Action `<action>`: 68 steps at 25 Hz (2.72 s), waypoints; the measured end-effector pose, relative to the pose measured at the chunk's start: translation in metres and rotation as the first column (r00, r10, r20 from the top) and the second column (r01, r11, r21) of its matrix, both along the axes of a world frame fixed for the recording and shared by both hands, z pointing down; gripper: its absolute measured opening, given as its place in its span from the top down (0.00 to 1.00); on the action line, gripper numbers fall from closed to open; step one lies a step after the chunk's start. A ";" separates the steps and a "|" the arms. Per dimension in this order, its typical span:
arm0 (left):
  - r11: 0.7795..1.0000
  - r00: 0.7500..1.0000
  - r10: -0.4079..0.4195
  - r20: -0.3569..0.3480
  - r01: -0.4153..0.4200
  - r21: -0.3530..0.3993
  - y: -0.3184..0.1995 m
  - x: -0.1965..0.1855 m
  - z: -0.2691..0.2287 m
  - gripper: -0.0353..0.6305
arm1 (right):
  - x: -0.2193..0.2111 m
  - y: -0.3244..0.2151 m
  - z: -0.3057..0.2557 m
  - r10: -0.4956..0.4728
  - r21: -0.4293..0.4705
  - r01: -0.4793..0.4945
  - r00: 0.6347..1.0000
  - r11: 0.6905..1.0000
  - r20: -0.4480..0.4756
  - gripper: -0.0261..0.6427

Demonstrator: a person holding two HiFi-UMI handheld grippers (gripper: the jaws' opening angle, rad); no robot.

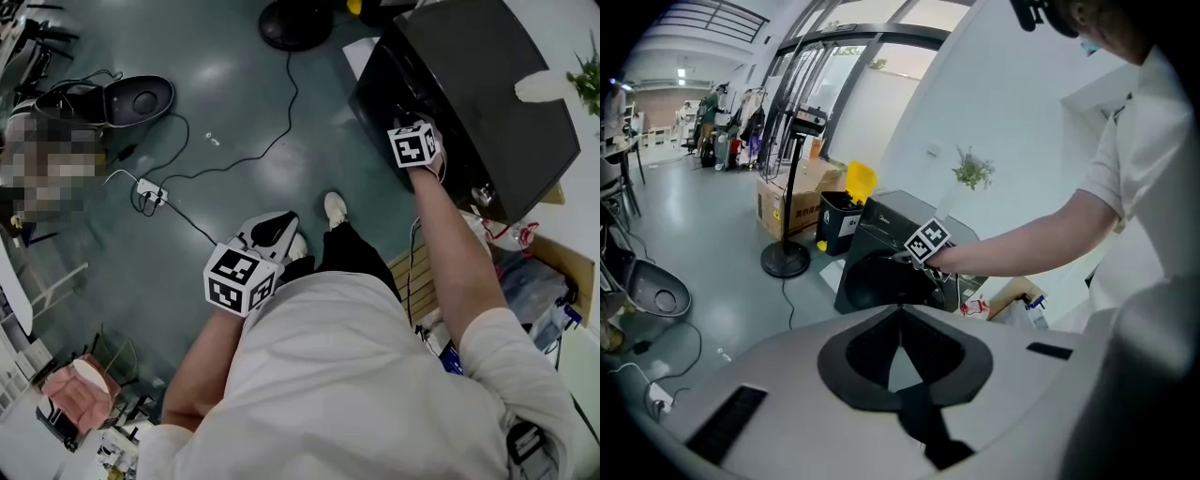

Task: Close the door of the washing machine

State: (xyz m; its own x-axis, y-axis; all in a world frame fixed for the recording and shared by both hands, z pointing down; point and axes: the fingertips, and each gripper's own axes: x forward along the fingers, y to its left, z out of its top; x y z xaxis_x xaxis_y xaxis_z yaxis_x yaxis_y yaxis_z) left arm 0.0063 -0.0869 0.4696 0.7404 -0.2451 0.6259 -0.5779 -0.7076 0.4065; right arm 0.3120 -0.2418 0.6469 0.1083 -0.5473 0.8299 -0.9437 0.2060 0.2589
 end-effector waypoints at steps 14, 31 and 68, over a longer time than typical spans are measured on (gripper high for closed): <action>0.995 0.995 0.064 -0.071 -0.058 0.081 0.042 -0.020 -0.030 0.91 | -0.082 0.092 -0.088 -0.086 0.145 0.056 0.974 0.988 0.208 0.76; 0.981 0.976 0.171 -0.135 -0.155 0.117 0.091 -0.045 -0.047 0.91 | -0.194 0.231 -0.170 -0.201 0.255 0.087 0.862 0.963 0.465 0.80; 0.972 0.966 0.194 -0.171 -0.166 0.169 0.130 -0.090 -0.058 0.91 | -0.279 0.307 -0.219 -0.292 0.313 0.136 0.796 0.940 0.530 0.93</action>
